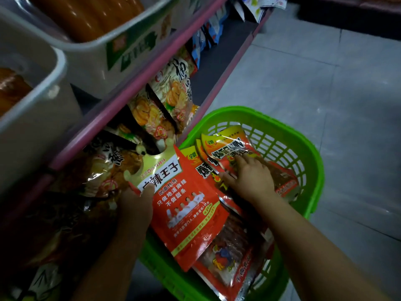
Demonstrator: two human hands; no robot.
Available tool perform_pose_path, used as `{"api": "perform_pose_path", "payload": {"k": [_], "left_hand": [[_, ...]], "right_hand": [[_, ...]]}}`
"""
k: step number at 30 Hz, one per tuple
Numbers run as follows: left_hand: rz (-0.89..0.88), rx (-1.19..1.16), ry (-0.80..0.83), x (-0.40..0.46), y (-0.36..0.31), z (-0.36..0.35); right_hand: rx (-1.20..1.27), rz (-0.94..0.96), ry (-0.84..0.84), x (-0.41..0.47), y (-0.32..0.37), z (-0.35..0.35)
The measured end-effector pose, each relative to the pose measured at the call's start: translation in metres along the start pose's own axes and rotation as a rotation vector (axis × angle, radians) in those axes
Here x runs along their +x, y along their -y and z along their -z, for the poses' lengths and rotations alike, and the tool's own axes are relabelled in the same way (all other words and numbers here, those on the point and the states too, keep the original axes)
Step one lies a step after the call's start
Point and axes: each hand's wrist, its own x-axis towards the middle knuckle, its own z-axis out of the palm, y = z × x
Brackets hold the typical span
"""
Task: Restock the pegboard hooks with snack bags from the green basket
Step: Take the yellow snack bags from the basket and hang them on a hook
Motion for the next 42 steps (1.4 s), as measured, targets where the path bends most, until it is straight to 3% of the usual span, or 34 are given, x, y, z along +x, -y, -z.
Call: {"api": "perform_pose_path", "payload": {"k": [4, 10, 15, 20, 24, 25, 27, 29, 31, 37, 42], "left_hand": [[-0.008, 0.048, -0.006, -0.010, 0.010, 0.020], [0.024, -0.036, -0.028, -0.027, 0.026, 0.055], [0.058, -0.063, -0.049, -0.037, 0.030, 0.062], [0.070, -0.054, -0.048, -0.047, 0.025, 0.067], [0.061, -0.080, -0.058, -0.050, 0.022, 0.074], [0.046, -0.081, -0.066, -0.052, 0.020, 0.075], [-0.018, -0.085, -0.089, -0.055, 0.013, 0.078], [-0.093, -0.128, -0.113, -0.062, 0.001, 0.083], [-0.173, -0.198, -0.110, -0.076, -0.017, 0.092], [-0.393, -0.307, -0.048, -0.127, -0.074, 0.151], [-0.551, -0.415, -0.072, -0.186, -0.126, 0.238]], "right_hand": [[-0.129, 0.088, -0.233, -0.024, 0.014, 0.007], [-0.061, 0.345, -0.258, -0.076, 0.048, 0.009], [-0.164, 0.250, -0.061, -0.010, 0.039, 0.026], [0.146, 0.094, 0.204, 0.026, 0.041, 0.016], [0.091, 0.037, 0.159, 0.026, 0.043, 0.013], [0.155, 0.011, 0.118, 0.022, 0.044, 0.012], [0.531, -0.025, 0.104, 0.007, 0.046, 0.013], [0.955, 0.004, 0.167, -0.021, 0.049, 0.022], [1.193, 0.045, 0.220, -0.053, 0.054, 0.042], [1.308, 0.238, -0.029, -0.127, 0.084, 0.132], [1.310, 0.495, 0.017, -0.183, 0.142, 0.209]]}}
